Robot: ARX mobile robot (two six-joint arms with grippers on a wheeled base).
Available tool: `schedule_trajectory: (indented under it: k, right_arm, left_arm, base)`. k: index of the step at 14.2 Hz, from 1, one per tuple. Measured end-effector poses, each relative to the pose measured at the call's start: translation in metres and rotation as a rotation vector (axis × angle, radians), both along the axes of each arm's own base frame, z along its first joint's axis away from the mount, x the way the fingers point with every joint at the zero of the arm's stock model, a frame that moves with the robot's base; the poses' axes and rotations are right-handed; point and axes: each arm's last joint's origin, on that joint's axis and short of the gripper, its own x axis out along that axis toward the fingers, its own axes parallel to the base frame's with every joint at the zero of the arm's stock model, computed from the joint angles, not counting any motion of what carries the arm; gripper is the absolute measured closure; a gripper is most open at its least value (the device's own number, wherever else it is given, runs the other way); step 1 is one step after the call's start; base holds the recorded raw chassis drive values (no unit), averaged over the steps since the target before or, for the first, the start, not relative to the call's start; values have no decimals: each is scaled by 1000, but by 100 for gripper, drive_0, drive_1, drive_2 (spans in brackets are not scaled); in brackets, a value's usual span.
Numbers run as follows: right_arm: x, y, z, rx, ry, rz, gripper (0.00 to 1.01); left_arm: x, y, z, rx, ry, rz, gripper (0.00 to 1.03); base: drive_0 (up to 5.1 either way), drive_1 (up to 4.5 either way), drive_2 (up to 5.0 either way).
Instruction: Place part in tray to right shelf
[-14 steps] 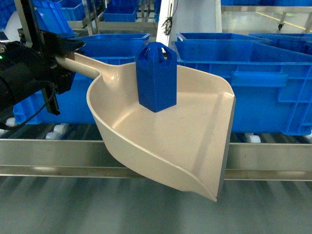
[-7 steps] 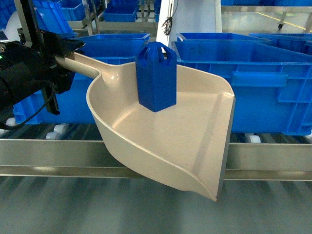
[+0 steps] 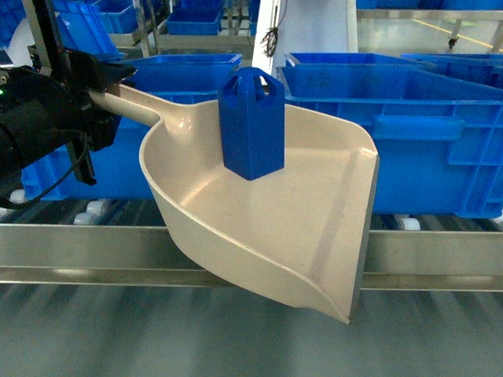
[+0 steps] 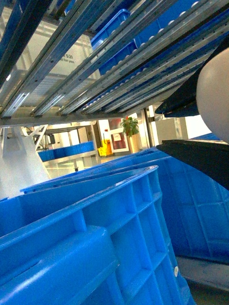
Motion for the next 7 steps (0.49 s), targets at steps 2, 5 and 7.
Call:
schedule_trajectory:
  k: [2, 5, 7]
  right_arm:
    - [0, 0, 0, 0, 0, 0, 3]
    - [0, 0, 0, 0, 0, 0, 3]
    - [0, 0, 0, 0, 0, 0, 3]
  left_arm:
    - [0, 0, 0, 0, 0, 0, 91]
    - [0, 0, 0, 0, 0, 0, 91]
    - [0, 0, 0, 0, 0, 0, 91]
  base:
    - [0, 0, 0]
    - [0, 0, 0]
    - [0, 0, 0]
